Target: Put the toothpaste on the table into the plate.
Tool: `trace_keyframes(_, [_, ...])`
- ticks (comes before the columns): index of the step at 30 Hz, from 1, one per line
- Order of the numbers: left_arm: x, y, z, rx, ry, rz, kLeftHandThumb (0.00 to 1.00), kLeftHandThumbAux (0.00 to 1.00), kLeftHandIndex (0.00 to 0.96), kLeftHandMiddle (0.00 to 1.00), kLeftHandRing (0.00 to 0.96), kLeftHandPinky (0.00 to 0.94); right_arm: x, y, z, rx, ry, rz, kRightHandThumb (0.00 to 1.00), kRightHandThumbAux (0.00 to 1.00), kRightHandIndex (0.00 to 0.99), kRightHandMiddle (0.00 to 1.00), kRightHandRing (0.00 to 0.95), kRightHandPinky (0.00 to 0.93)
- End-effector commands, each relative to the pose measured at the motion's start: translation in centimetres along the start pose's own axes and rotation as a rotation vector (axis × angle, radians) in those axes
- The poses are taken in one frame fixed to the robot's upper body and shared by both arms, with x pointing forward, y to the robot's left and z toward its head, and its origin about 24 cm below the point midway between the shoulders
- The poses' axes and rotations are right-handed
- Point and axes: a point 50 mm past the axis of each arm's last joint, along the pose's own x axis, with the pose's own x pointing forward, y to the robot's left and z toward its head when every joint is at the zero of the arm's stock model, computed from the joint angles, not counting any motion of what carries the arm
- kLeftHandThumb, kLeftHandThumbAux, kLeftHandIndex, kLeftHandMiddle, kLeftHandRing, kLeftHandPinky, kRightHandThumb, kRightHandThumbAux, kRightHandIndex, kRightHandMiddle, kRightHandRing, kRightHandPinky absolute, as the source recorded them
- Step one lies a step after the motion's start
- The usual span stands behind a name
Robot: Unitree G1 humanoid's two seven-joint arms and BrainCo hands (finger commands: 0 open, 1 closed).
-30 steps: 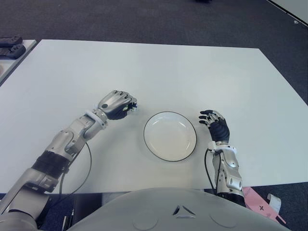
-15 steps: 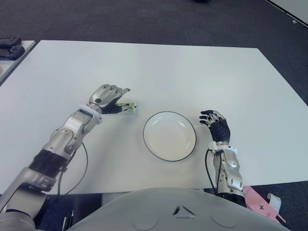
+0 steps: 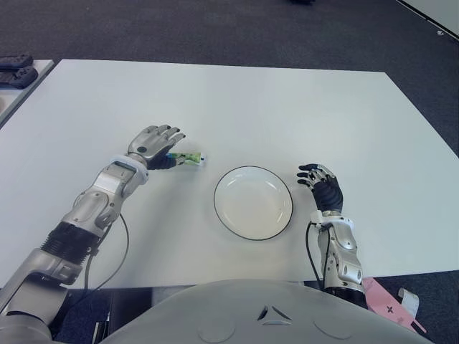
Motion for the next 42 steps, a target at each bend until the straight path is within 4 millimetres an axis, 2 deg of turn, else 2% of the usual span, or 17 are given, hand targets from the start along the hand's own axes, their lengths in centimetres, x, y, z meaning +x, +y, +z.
trace_keyframes(1, [-0.1, -0.6, 0.3, -0.003, -0.008, -0.078, 0.5, 0.149, 0.0, 0.0, 0.0, 0.0, -0.1, 0.0, -0.1, 0.0, 0.006, 0.005, 0.712, 0.732, 0.422, 0.444, 0.463, 0.469])
trace_keyframes(7, [-0.1, -1.0, 0.6, 0.004, -0.02, -0.182, 0.513, 0.152, 0.0, 0.0, 0.0, 0.0, -0.1, -0.1, 0.0, 0.001, 0.003, 0.008, 0.712, 0.732, 0.422, 0.443, 0.463, 0.471])
trace_keyframes(22, [0.5, -2.1, 1.6, 0.05, -0.074, -0.373, 0.45, 0.155, 0.0, 0.0, 0.0, 0.0, -0.3, 0.0, 0.0, 0.004, 0.005, -0.007, 0.713, 0.731, 0.423, 0.448, 0.47, 0.477])
trace_keyframes(37, [1.2, -3.7, 2.7, 0.089, -0.146, -0.45, 0.446, 0.182, 0.0, 0.0, 0.0, 0.0, -0.3, -0.1, 0.0, 0.001, 0.011, -0.006, 0.712, 0.731, 0.422, 0.448, 0.47, 0.474])
trace_keyframes(42, [1.8, -4.8, 3.2, 0.111, -0.161, -0.474, 0.443, 0.185, 0.0, 0.0, 0.0, 0.0, -0.3, 0.0, 0.0, -0.001, 0.011, -0.01, 0.712, 0.731, 0.423, 0.447, 0.47, 0.475])
